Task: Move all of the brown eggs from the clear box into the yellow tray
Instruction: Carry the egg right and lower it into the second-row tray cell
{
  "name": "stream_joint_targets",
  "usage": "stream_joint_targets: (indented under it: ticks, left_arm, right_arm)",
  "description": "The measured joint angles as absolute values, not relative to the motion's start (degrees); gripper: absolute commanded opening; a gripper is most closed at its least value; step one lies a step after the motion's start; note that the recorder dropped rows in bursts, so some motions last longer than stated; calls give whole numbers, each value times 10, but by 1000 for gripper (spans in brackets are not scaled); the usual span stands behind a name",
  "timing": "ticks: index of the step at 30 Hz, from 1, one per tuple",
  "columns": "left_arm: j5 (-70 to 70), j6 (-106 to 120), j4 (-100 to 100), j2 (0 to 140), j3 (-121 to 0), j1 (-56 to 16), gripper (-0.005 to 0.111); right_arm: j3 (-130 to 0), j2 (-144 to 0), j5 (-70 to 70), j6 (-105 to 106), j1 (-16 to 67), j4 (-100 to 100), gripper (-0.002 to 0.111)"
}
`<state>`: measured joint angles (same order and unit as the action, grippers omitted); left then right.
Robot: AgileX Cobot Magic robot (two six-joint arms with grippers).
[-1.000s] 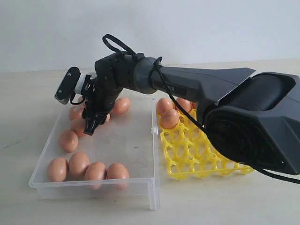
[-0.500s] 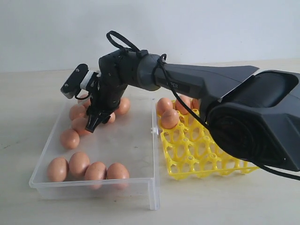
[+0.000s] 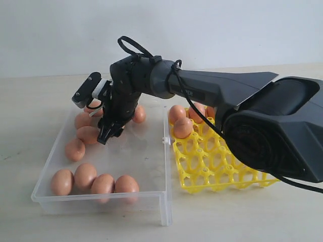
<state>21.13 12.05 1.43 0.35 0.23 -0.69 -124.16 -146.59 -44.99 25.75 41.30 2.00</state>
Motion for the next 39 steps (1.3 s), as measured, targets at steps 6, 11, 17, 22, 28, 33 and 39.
stream_joint_targets:
  ticks: [6, 11, 17, 22, 28, 33, 39]
  left_arm:
    - [211, 121, 14, 3, 2, -7, 0]
    - [211, 121, 14, 3, 2, -7, 0]
    - [211, 121, 14, 3, 2, -7, 0]
    - [211, 121, 14, 3, 2, -7, 0]
    - [211, 121, 14, 3, 2, -7, 0]
    - [211, 121, 14, 3, 2, -7, 0]
    - [211, 121, 14, 3, 2, -7, 0]
  right_arm:
    - [-1242, -1466, -450, 257, 413, 26, 2]
    - [-1242, -1460, -450, 252, 413, 29, 0]
    - [-1173, -1383, -352, 165, 413, 19, 0]
    - [-969, -1248, -134, 132, 413, 0, 0]
    - [-692, -1106, 114, 107, 388, -30, 0]
    - [-496, -1015, 290, 102, 358, -100, 0]
    - [-324, -973, 449, 31, 325, -133, 0]
